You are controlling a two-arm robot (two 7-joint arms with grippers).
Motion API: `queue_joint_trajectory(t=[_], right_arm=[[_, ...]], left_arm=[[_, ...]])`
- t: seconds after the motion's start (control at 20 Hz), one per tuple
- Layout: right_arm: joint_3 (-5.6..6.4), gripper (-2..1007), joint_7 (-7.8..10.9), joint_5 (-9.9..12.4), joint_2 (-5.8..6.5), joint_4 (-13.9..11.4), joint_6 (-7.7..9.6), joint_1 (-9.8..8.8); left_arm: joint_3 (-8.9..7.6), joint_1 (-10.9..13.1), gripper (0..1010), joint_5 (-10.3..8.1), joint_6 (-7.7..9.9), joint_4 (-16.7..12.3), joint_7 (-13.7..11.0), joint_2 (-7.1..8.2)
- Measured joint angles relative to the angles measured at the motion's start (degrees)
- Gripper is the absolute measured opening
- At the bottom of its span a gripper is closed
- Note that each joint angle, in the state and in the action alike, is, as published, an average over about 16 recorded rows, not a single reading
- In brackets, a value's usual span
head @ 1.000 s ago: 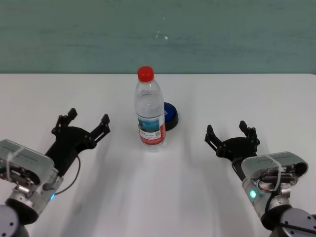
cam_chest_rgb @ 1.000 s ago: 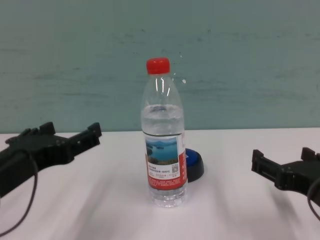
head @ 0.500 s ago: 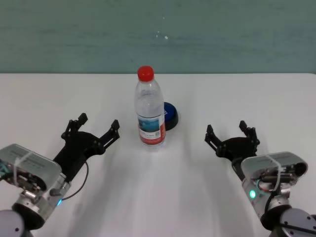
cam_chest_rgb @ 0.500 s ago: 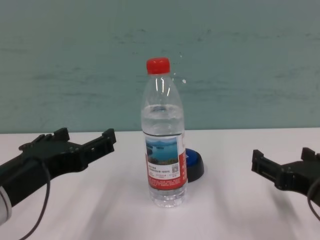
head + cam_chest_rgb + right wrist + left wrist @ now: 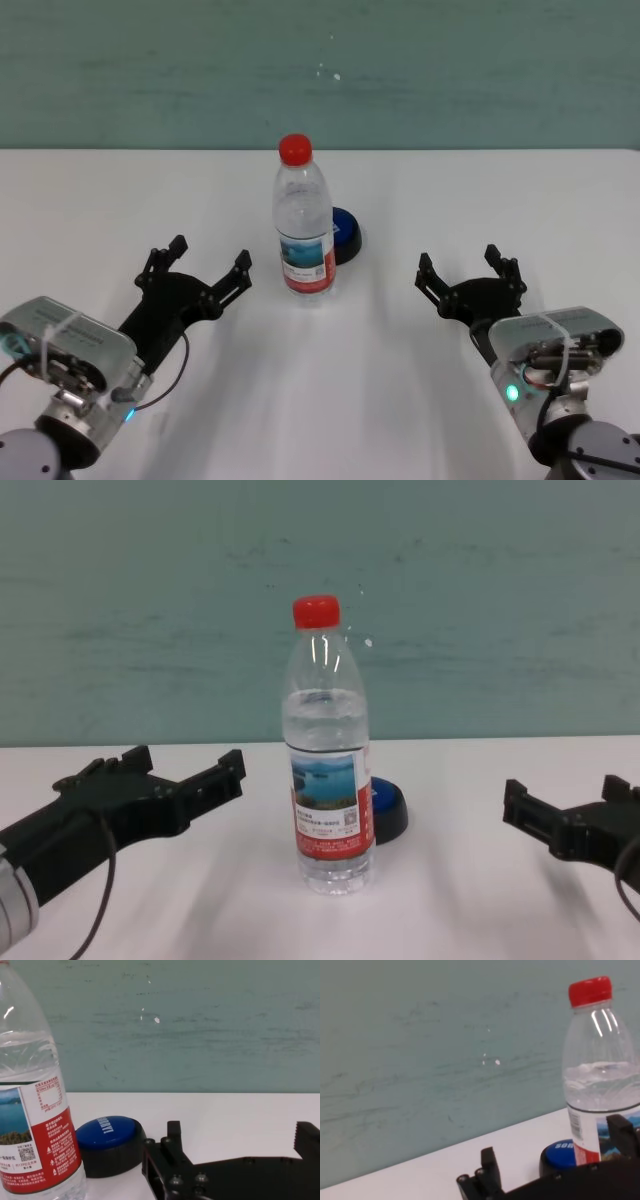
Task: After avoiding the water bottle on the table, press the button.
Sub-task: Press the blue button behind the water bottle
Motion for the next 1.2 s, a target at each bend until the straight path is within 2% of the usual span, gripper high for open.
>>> queue_joint_trajectory(t=[0.9, 1.2], right_arm=[[0.01, 1004, 0.03, 0.0, -0.01, 0.0, 0.0, 0.0], [0.24, 1004, 0.85, 0.1, -0.32, 0.2, -0.14, 0.03]], left_arm=[[0.14, -0.1, 1010, 0.27, -0.14, 0.2, 0.2, 0.07], [0.13, 0.0, 1010, 0.27, -0.15, 0.2, 0.2, 0.08]])
